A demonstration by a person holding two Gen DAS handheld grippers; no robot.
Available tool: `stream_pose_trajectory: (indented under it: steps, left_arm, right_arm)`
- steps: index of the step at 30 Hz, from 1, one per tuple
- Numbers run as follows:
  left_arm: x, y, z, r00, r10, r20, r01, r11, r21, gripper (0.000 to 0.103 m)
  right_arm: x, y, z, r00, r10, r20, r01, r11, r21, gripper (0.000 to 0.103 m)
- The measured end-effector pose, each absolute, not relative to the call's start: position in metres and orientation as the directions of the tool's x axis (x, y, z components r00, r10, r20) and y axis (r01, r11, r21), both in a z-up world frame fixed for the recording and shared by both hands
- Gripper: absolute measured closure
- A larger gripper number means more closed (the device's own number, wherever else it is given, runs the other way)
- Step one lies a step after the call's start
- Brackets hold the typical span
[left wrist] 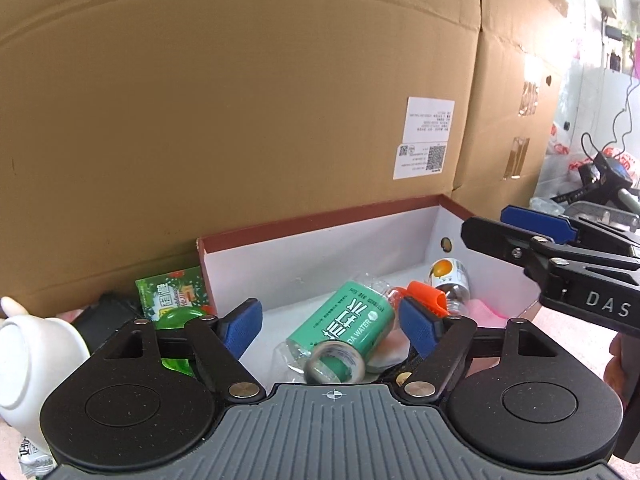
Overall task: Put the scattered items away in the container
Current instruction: 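Withdraw both grippers from the box back over the pile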
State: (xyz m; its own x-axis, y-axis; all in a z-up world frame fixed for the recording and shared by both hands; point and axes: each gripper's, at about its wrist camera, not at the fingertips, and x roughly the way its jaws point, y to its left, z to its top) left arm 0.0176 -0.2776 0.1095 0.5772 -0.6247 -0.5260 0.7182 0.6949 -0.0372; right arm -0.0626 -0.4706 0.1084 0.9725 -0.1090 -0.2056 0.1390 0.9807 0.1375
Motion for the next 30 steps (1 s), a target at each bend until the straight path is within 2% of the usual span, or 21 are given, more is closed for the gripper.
stream_pose_trajectory:
  steps: [7,12,21,30]
  left_arm:
    - [-0.003,-0.208,0.132,0.598,-0.671,-0.438,0.714,0.695,-0.088,0.018]
    - [-0.016,-0.13,0.133,0.674,-0.607,-0.421,0.644,0.762,-0.068,0.018]
    - [-0.039,-0.025,0.09,0.745,-0.488,-0.455,0.508,0.857,-0.089,0.019]
    - [-0.045,-0.003,0.058,0.738,-0.48,-0.473,0.499,0.861,-0.096,0.02]
  right_arm:
    - [-0.093,-0.451,0.113,0.988,-0.066,-0.138,0.082,0.99,0.117,0.039]
    - [-0.117,-0.409,0.111,0.992,0.009,-0.127,-0.006,1.0,0.022,0.039]
    - [-0.137,-0.312,0.081,0.963,0.124,-0.238,-0.166,0.973,-0.162,0.039]
    - [-0.131,-0.266,0.061,0.942,0.132,-0.308,-0.205,0.954,-0.217,0.039]
